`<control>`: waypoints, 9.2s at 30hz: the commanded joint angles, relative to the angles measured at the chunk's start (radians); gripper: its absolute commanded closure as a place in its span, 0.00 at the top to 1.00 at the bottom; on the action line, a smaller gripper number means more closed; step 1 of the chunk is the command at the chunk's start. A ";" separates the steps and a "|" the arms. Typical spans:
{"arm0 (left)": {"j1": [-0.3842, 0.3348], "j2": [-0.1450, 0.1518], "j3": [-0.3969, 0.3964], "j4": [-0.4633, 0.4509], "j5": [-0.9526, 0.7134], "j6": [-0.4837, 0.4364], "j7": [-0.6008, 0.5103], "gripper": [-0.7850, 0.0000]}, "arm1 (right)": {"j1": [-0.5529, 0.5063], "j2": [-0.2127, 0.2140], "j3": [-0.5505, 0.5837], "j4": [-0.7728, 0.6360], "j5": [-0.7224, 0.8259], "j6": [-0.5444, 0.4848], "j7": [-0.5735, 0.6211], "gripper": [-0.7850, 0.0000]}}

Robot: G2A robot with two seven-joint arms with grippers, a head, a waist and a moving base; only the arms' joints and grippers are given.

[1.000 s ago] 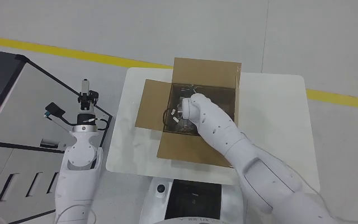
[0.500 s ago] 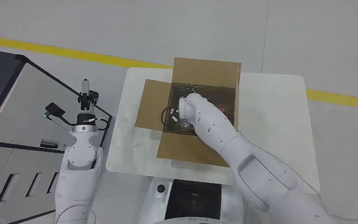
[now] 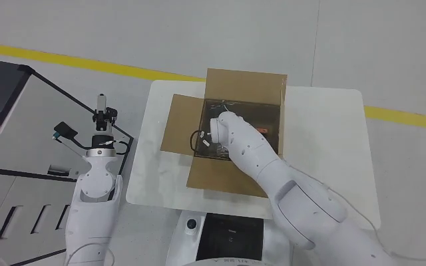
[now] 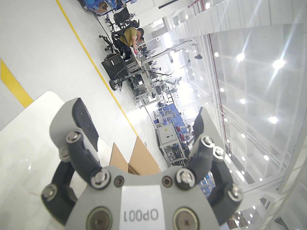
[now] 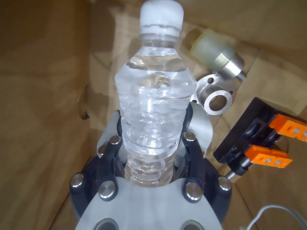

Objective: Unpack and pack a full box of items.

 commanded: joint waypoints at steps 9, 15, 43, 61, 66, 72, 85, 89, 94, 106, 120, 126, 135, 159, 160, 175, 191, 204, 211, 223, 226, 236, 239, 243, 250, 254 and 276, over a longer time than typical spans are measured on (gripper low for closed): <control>0.000 0.000 0.000 0.000 0.000 0.000 0.000 1.00 | 0.021 -0.025 0.013 0.074 0.028 -0.022 -0.015 0.49; 0.000 0.000 0.000 0.000 0.000 0.000 0.000 1.00 | 0.029 -0.031 0.023 0.111 0.042 -0.032 -0.025 0.82; 0.000 0.000 0.000 0.000 0.000 0.000 0.000 1.00 | 0.030 -0.034 0.063 0.149 0.069 -0.087 -0.102 0.00; 0.000 0.000 0.000 0.000 0.000 0.000 0.000 1.00 | 0.020 -0.017 0.089 0.087 0.067 -0.102 -0.131 0.00; 0.000 0.000 0.000 0.000 0.000 0.000 0.000 1.00 | 0.011 -0.009 0.092 0.047 0.050 -0.089 -0.128 0.00; 0.000 0.000 0.000 0.000 0.000 0.000 0.000 1.00 | -0.008 0.007 0.099 -0.024 0.023 -0.068 -0.123 0.00; 0.000 0.000 0.000 0.000 0.000 0.000 0.000 1.00 | -0.156 0.094 0.139 -0.415 -0.162 0.035 0.005 0.00; 0.000 0.000 0.000 0.000 0.000 0.000 0.000 1.00 | -0.242 0.138 0.180 -0.590 -0.265 0.061 0.081 0.00; 0.000 0.000 0.000 0.000 0.000 0.000 0.000 1.00 | -0.367 0.187 0.238 -0.830 -0.406 0.077 0.174 0.00; 0.000 0.000 0.000 0.000 0.000 0.000 0.000 1.00 | -0.610 0.248 0.319 -1.279 -0.694 0.055 0.308 0.00; 0.000 0.000 0.000 0.000 0.000 0.000 0.000 1.00 | -0.741 0.261 0.380 -1.561 -0.994 0.081 0.378 0.00; 0.000 0.000 0.000 0.000 0.000 0.000 0.000 1.00 | -0.810 0.260 0.403 -1.636 -1.089 0.105 0.407 0.00; 0.000 0.000 0.000 0.000 0.000 0.000 0.000 1.00 | -0.896 0.249 0.464 -1.706 -1.187 0.148 0.397 0.00; 0.000 0.000 0.000 0.000 0.000 0.000 0.000 1.00 | -0.935 0.238 0.539 -1.731 -1.191 0.111 0.434 0.00; 0.000 0.000 0.000 0.000 0.000 0.000 0.000 1.00 | -0.935 0.238 0.539 -1.731 -1.191 0.111 0.434 0.00; 0.000 0.000 0.000 0.000 0.000 0.000 0.000 1.00 | -0.947 0.264 0.940 -1.821 -0.856 -0.101 0.204 0.00; 0.000 0.000 0.000 0.000 0.000 0.000 0.000 1.00 | -1.157 0.317 1.347 -1.869 -0.303 -0.820 -0.189 0.00; 0.000 0.000 0.000 0.000 0.000 0.000 0.000 1.00 | -1.067 0.335 1.345 -1.687 -0.474 -0.896 -0.537 0.00; 0.000 0.000 0.000 0.000 0.000 0.000 0.000 1.00 | -0.940 0.368 1.331 -1.184 -0.727 -0.948 -1.122 0.00; 0.000 0.000 0.000 0.000 0.000 0.000 0.000 1.00 | -0.909 0.376 1.312 -1.085 -0.776 -0.922 -1.179 0.00; 0.000 0.000 0.000 0.000 0.000 0.000 0.000 1.00 | -0.910 0.378 1.290 -1.029 -0.802 -0.855 -1.276 0.00; 0.000 0.000 0.000 0.000 0.000 0.000 0.000 1.00 | -0.746 0.419 1.272 -0.572 -0.942 -0.739 -1.522 0.00; 0.000 0.000 0.000 0.000 0.000 0.000 0.000 1.00 | -0.707 0.430 1.275 -0.491 -0.940 -0.741 -1.533 0.00; 0.000 0.000 0.000 0.000 0.000 0.000 0.000 1.00 | -0.667 0.446 1.274 -0.404 -0.938 -0.759 -1.558 0.00; 0.000 0.000 0.000 0.000 0.000 0.000 0.000 1.00 | -0.618 0.466 1.245 -0.268 -0.985 -0.700 -1.657 0.00; 0.000 0.000 0.000 0.000 0.000 0.000 0.000 1.00 | -0.596 0.476 1.224 -0.200 -1.012 -0.663 -1.711 0.00; 0.000 0.000 0.000 0.000 0.000 0.000 0.000 1.00 | -0.578 0.510 1.164 -0.097 -0.963 -0.644 -1.759 0.80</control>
